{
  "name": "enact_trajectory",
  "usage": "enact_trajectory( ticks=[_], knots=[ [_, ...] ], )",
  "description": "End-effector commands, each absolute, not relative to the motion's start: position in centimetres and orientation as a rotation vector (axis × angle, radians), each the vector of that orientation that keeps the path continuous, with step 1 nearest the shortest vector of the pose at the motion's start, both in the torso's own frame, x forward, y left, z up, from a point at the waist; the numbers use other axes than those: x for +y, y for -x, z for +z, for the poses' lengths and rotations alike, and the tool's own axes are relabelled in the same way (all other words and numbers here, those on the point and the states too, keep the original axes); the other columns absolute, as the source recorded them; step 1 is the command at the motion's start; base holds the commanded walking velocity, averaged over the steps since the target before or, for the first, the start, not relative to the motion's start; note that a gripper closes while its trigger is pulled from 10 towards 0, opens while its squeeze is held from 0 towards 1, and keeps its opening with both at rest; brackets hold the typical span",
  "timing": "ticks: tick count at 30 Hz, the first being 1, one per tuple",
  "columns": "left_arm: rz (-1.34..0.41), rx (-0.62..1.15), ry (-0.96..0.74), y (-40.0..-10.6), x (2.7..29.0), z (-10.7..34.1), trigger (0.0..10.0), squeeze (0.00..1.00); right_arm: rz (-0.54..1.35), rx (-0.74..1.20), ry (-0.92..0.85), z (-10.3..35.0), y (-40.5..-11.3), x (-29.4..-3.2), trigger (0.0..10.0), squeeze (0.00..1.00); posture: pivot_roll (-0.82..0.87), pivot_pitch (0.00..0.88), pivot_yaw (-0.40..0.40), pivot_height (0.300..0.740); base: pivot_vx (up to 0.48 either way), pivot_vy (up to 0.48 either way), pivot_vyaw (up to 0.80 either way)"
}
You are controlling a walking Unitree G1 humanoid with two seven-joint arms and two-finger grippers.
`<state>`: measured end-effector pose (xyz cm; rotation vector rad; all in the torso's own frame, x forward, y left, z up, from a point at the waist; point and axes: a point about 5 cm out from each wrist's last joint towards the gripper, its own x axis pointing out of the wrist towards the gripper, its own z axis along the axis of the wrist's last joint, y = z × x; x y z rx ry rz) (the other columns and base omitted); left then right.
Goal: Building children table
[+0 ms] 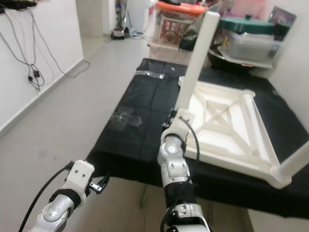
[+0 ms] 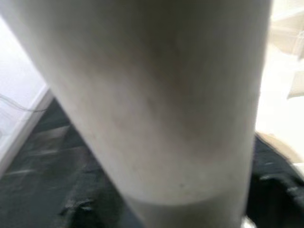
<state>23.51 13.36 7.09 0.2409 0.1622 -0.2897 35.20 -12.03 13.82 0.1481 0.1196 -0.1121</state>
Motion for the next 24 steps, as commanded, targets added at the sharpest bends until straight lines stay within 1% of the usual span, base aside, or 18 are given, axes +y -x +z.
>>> enact_trajectory(
  ticks=[1,2,4,5,6,10,13,14,15,16,17,18,19,20,21,22,23,24],
  knots=[
    [-0.298,0.161,-0.234,-23.5,13.2,7.1,10.0,0.00,0.327,-0.072,-0.175,18.8,-36.2,-9.4,10.0,0.00,0.12,0.000,-0.089,0.740,0.000,0.000,0.00],
    [-0.297,0.159,-0.235,-23.6,13.2,7.2,10.0,0.00,0.507,-0.117,-0.163,20.1,-36.0,-8.6,10.0,0.00,0.12,0.000,-0.089,0.740,0.000,0.000,0.00],
    [-0.297,0.159,-0.235,-23.6,13.2,7.2,10.0,0.00,0.507,-0.117,-0.163,20.1,-36.0,-8.6,10.0,0.00,0.12,0.000,-0.089,0.740,0.000,0.000,0.00],
    [-0.297,0.157,-0.235,-23.7,13.3,7.2,10.0,0.00,0.656,-0.147,-0.122,20.8,-35.6,-8.1,10.0,0.00,0.11,0.000,-0.084,0.740,0.000,0.000,0.00],
    [-0.301,0.154,-0.236,-23.8,13.2,7.2,10.0,0.00,0.750,-0.154,-0.099,20.9,-35.4,-8.0,10.0,0.00,0.11,0.000,-0.085,0.740,0.000,0.000,0.00],
    [-0.307,0.145,-0.238,-24.1,13.0,7.4,10.0,0.00,0.815,-0.122,-0.048,19.8,-35.8,-8.0,10.0,0.00,0.13,0.000,-0.095,0.740,0.000,0.000,0.00],
    [-0.306,0.141,-0.239,-24.1,13.0,7.5,10.0,0.00,0.818,-0.104,-0.047,19.4,-36.0,-7.9,10.0,0.00,0.13,0.000,-0.095,0.740,0.000,0.000,0.00],
    [-0.301,0.139,-0.241,-24.2,13.1,7.6,10.0,0.00,0.748,-0.100,-0.042,19.0,-36.5,-7.9,2.7,0.00,0.14,0.000,-0.099,0.740,0.000,0.000,0.00],
    [-0.301,0.139,-0.241,-24.2,13.1,7.6,10.0,0.00,0.748,-0.100,-0.042,19.0,-36.5,-7.9,2.7,0.00,0.14,0.000,-0.099,0.740,0.000,0.000,0.00],
    [-0.295,0.138,-0.243,-24.1,13.2,7.6,10.0,0.00,0.589,-0.092,-0.040,18.6,-37.2,-8.3,0.0,0.00,0.14,0.000,-0.102,0.740,0.000,0.000,0.00],
    [-0.295,0.138,-0.243,-24.1,13.2,7.6,10.0,0.00,0.589,-0.092,-0.040,18.6,-37.2,-8.3,0.0,0.00,0.14,0.000,-0.102,0.740,0.000,0.000,0.00],
    [-0.290,0.140,-0.247,-23.9,13.4,7.6,10.0,0.00,0.286,-0.004,-0.063,17.4,-38.3,-9.9,0.0,0.00,0.14,0.000,-0.103,0.740,0.000,0.000,0.00],
    [-0.290,0.140,-0.247,-23.9,13.4,7.6,10.0,0.00,0.286,-0.004,-0.063,17.4,-38.3,-9.9,0.0,0.00,0.14,0.000,-0.103,0.740,0.000,0.000,0.00],
    [-0.287,0.142,-0.249,-23.7,13.6,7.6,10.0,0.00,-0.036,0.109,-0.103,15.6,-38.5,-12.4,0.0,0.00,0.14,0.000,-0.102,0.740,0.000,0.000,0.00],
    [-0.287,0.142,-0.249,-23.7,13.6,7.6,10.0,0.00,-0.036,0.109,-0.103,15.6,-38.5,-12.4,0.0,0.00,0.14,0.000,-0.102,0.740,0.000,0.000,0.00],
    [-0.285,0.144,-0.249,-23.6,13.6,7.5,10.0,0.00,-0.323,0.204,-0.135,13.6,-37.5,-14.8,0.0,0.00,0.14,0.000,-0.101,0.740,0.000,0.000,0.00],
    [-0.285,0.144,-0.249,-23.6,13.6,7.5,10.0,0.00,-0.323,0.204,-0.135,13.6,-37.5,-14.8,0.0,0.00,0.14,0.000,-0.101,0.740,0.000,0.000,0.00],
    [-0.284,0.146,-0.248,-23.5,13.7,7.5,10.0,0.00,-0.507,0.208,-0.123,12.9,-36.1,-16.3,0.0,0.00,0.14,0.000,-0.094,0.740,0.000,0.000,0.00]
  ],
)
